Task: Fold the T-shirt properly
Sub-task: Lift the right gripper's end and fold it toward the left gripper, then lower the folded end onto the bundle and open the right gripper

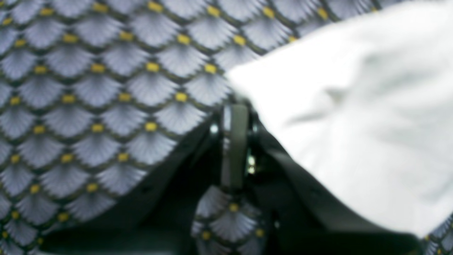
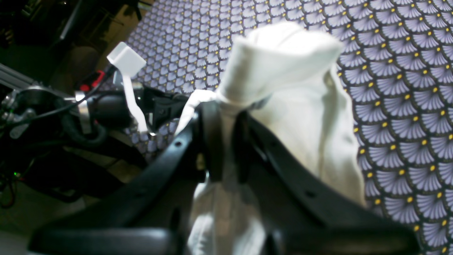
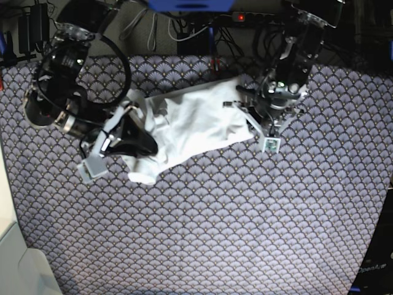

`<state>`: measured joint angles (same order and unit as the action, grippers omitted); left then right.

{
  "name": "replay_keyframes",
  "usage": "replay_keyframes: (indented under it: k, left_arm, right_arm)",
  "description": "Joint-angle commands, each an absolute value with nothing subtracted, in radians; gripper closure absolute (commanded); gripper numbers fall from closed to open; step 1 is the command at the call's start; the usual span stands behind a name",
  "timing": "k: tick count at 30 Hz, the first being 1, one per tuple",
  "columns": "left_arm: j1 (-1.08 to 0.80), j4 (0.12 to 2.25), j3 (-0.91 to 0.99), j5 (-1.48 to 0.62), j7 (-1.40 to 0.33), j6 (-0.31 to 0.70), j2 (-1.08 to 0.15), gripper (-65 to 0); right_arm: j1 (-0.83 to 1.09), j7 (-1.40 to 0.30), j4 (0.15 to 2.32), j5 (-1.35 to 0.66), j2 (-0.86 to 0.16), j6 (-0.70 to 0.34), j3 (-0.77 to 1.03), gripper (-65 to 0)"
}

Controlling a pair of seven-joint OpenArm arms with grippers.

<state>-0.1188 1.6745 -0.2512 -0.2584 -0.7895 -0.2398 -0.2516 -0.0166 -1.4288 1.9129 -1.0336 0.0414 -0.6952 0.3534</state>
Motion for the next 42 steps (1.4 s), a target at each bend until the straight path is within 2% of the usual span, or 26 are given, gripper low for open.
replay_keyframes:
  k: [1,8,19,32,37,42]
  left_arm:
    - [-0.108,1.675,-0.246,-0.259,-0.776,-0.239,-0.257,-3.5]
    - [-0.061,1.554,-0.271,-0.259,-0.776,-0.24,-0.251,-3.5]
    - [-0.05,1.552,-0.289,-0.259,-0.776,-0.24,-0.251,-3.5]
    - [-0.03,1.552,-0.291,-0.259,-0.776,-0.24,-0.222,-3.5]
    - [-0.03,1.552,-0.289,-0.259,-0.776,-0.24,-0.222,-3.5]
    - [-0.031,1.554,-0.289,-0.26,-0.776,-0.24,-0.222,-3.5]
  right_arm:
    - [-0.031,-1.396,1.931,-1.089,0.036,-0.698,0.352,0.0]
    - [-0.031,-1.396,1.931,-1.096,0.045,-0.698,0.346,0.0]
    - [-0.031,-1.396,1.925,-1.145,0.12,-0.698,0.334,0.0]
    - [-0.028,-1.307,1.914,-1.144,0.133,-0.698,0.127,0.0]
    - [-0.036,-1.3,1.773,-1.144,0.133,-0.698,0.074,0.0]
    - [-0.038,-1.168,1.684,-1.144,0.101,-0.698,-0.025,0.0]
